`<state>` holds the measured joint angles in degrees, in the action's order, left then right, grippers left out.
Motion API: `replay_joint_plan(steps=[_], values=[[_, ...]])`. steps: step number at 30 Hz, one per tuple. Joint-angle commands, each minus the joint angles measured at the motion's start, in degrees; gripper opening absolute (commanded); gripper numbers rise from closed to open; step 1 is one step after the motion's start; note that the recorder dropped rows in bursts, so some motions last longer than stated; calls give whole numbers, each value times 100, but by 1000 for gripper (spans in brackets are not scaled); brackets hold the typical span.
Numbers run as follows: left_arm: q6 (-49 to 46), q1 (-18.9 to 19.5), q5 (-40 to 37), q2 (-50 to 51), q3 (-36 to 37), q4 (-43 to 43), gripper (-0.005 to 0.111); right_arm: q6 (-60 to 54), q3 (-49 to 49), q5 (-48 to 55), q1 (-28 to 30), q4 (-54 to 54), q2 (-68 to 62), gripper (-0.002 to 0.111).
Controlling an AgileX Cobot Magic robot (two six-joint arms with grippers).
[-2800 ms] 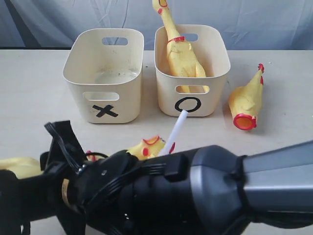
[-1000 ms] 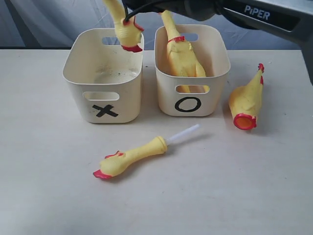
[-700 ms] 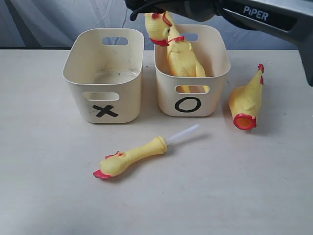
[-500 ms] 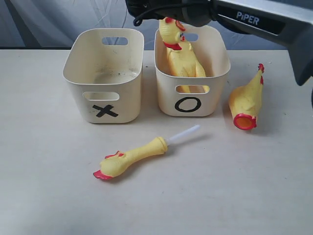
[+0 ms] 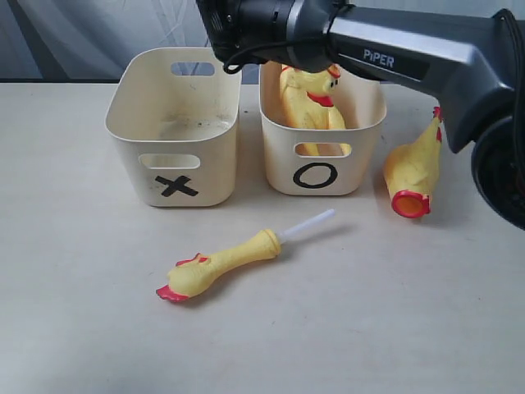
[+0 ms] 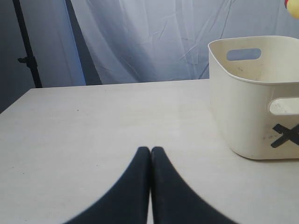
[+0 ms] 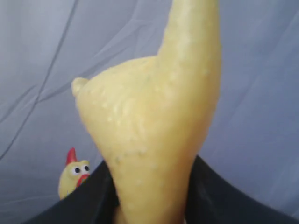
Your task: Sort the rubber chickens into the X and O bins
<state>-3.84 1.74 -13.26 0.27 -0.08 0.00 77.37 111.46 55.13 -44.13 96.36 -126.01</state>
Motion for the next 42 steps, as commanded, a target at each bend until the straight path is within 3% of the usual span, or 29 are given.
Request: replay_joint_plan(steps=[1,3,5,8,9,15,21,26,32,38,42], values=[[15,-26,-2,-27,8,-36,0,-44,64,542,158,-95,38,-1],[15,-26,-2,-27,8,-36,0,-44,64,552,312,-549,38,1],[15,-26,-2,-27,8,-36,0,-31,64,547,439,-943,38,18],[15,-26,-2,-27,8,-36,0,-89,64,460,514,-1084,38,57],[15,-26,-2,-27,8,-36,0,-89,64,460,514,-1034,38,63],[15,-26,-2,-27,8,-36,0,-1281,64,333,269,-1084,38,64],[15,-26,-2,-27,8,-36,0,-1659,64,835,37,-1180,38,64],[15,-26,-2,-27,8,-36,0,-2160,64,853,136,-1930,38,64],[15,-26,-2,-27,8,-36,0,-2416,64,853,198,-2218,38,80],[15,-26,-2,-27,8,-36,0,-2753,64,749,183,-2310,38,80],[15,-26,-2,-27,8,-36,0,-3953,64,440,134,-3082,38,80]])
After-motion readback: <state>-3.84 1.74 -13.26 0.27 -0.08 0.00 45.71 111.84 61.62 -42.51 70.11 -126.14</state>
